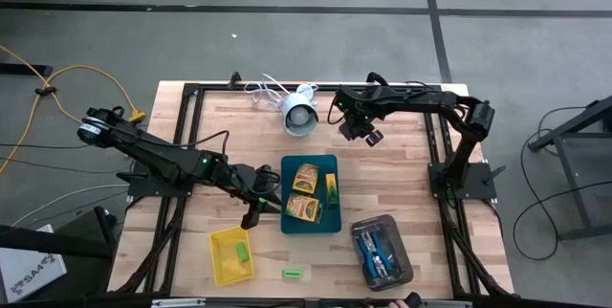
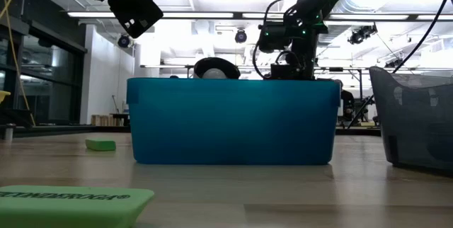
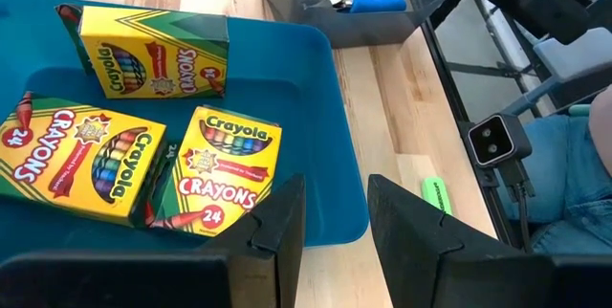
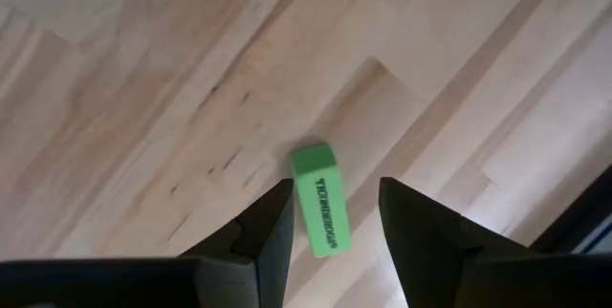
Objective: Pick & Place School Supplies
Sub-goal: Put the green eraser into the yellow bin
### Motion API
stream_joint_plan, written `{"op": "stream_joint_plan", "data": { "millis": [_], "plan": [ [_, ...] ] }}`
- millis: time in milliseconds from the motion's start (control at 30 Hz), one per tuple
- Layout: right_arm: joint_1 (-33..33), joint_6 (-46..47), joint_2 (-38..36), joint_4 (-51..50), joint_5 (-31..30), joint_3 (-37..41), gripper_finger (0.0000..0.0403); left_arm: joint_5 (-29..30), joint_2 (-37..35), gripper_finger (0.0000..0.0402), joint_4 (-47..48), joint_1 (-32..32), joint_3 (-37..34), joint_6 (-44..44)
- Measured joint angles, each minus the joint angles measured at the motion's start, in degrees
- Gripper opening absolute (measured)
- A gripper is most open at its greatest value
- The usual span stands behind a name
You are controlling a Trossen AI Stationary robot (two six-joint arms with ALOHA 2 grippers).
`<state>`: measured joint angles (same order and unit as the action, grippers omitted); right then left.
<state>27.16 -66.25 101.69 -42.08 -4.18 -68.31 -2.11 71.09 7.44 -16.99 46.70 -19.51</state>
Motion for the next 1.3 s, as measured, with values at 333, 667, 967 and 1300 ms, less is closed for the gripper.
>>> {"op": "stream_joint_plan", "data": {
  "millis": [333,667,967,1300],
  "plan": [
    [0.8,0.1,1.8,1.0,0.1,0.0,0.0146,0.0,0.0,0.0113,0.0,0.0,0.0,0.0],
    [0.9,0.0,4.7,2.7,-0.5,0.0,0.0146,0.0,0.0,0.0113,0.0,0.0,0.0,-0.3],
    [1.0,0.4,4.7,1.9,-1.8,0.0,0.0146,0.0,0.0,0.0113,0.0,0.0,0.0,-0.4],
    [1.4,0.0,4.7,2.0,-1.3,0.0,0.0146,0.0,0.0,0.0113,0.0,-0.4,0.0,-0.4]
  ]
}}
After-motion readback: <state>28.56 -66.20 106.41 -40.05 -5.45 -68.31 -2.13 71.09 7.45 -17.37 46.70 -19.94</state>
